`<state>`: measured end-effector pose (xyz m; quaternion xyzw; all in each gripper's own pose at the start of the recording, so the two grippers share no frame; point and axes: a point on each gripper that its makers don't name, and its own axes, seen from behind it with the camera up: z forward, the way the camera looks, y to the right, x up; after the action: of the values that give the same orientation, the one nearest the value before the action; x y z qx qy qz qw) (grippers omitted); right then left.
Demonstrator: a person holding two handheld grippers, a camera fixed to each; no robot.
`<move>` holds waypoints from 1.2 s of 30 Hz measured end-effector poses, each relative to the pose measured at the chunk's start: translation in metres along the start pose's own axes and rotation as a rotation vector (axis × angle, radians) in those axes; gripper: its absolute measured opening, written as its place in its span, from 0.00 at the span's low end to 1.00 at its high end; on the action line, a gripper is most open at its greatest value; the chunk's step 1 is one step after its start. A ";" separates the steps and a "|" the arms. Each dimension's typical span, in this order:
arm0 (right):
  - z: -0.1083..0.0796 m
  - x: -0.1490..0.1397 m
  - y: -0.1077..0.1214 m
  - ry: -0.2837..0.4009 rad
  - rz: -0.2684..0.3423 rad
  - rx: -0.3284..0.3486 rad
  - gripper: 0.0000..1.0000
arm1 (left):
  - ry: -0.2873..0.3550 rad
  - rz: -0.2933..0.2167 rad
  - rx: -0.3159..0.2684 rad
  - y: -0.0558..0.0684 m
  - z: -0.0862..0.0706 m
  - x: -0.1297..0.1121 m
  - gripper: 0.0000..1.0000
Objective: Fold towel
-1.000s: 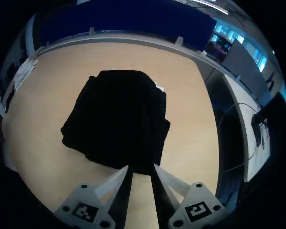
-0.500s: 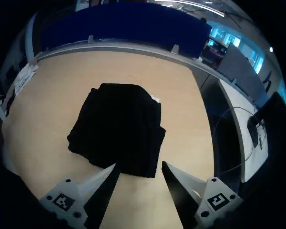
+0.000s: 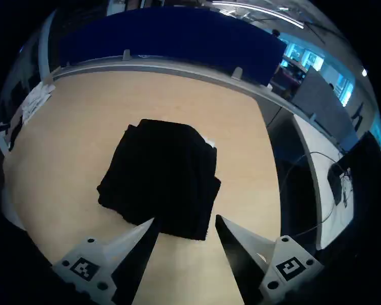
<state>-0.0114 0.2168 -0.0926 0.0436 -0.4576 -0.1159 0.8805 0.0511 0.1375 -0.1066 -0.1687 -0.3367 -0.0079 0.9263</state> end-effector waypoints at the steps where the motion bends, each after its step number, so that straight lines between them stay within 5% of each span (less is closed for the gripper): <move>1: 0.000 0.001 0.001 0.002 0.000 -0.003 0.83 | 0.000 0.000 0.000 0.000 0.000 0.000 0.97; 24: 0.041 0.085 0.024 0.069 -0.030 -0.026 0.83 | 0.000 -0.025 0.046 -0.012 -0.003 0.000 0.97; 36: 0.064 0.089 0.034 0.043 -0.040 -0.043 0.83 | -0.009 -0.036 0.066 -0.014 -0.002 -0.002 0.97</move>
<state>-0.0086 0.2299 0.0219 0.0362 -0.4351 -0.1427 0.8883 0.0487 0.1233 -0.1045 -0.1318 -0.3440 -0.0129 0.9296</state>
